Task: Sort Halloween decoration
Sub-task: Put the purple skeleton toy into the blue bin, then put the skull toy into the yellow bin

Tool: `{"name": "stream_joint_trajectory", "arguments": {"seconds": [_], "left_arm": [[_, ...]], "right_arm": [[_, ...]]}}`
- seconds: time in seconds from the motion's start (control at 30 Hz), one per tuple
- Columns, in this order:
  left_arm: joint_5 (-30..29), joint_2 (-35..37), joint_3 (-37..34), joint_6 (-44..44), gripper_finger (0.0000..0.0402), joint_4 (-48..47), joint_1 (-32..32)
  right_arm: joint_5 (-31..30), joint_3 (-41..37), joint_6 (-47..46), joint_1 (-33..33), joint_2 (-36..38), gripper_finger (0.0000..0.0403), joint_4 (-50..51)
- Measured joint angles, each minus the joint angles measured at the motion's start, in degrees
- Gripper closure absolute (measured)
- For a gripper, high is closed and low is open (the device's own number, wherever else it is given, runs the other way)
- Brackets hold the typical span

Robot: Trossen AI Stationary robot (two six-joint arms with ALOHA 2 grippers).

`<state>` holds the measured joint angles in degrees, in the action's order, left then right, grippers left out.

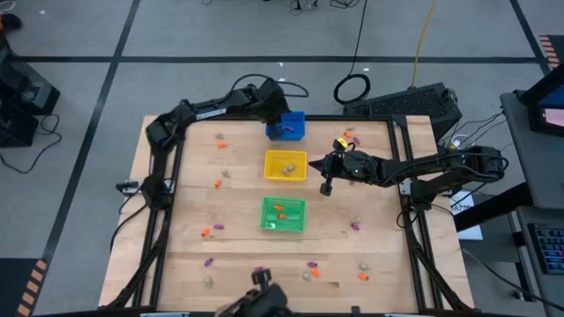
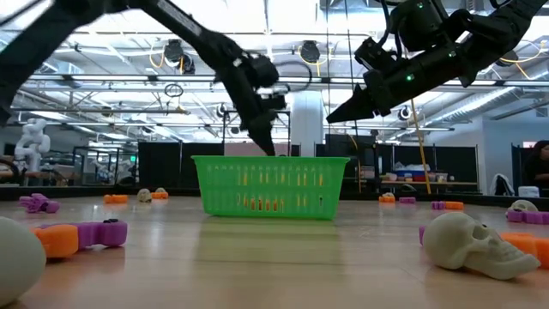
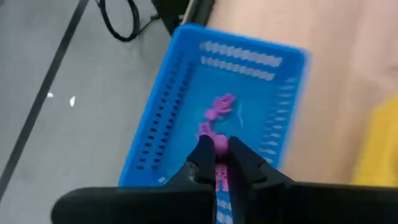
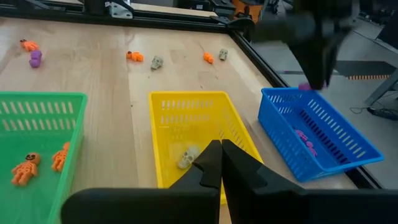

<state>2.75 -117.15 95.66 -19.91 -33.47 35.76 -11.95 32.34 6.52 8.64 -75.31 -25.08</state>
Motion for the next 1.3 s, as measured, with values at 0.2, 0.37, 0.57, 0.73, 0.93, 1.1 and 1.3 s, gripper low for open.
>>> {"name": "stream_joint_trajectory", "arguments": {"seconds": [0.2,0.37,0.57,0.73,0.93,1.1,1.3], "left_arm": [[2.47,-6.58,5.83,-0.54,0.0397,0.54,2.74],[3.98,-8.71,6.31,-1.02,0.0380,-0.27,3.37],[4.13,-8.76,6.44,-1.63,0.0335,-1.39,3.35],[2.98,-8.76,6.44,-1.61,0.0320,-1.66,3.33],[1.23,-8.63,6.44,-1.76,0.0334,-2.47,3.35],[1.05,-7.02,6.42,-1.42,0.0371,0.22,3.33],[1.78,-4.84,6.42,2.94,0.0397,5.49,3.33]], "right_arm": [[0.00,0.00,0.15,0.00,0.00,0.0403,0.11],[0.00,-0.02,0.17,0.00,0.00,0.0403,0.61],[0.00,-0.02,0.51,0.00,0.02,0.0403,0.57],[0.00,-0.02,0.31,0.00,0.02,0.0403,0.61],[-0.02,-0.02,0.22,0.02,0.04,0.0403,0.92],[-0.02,-0.02,0.18,0.02,0.04,0.0403,0.94],[-0.02,-0.02,-0.04,0.02,0.04,0.0403,0.96]]}}
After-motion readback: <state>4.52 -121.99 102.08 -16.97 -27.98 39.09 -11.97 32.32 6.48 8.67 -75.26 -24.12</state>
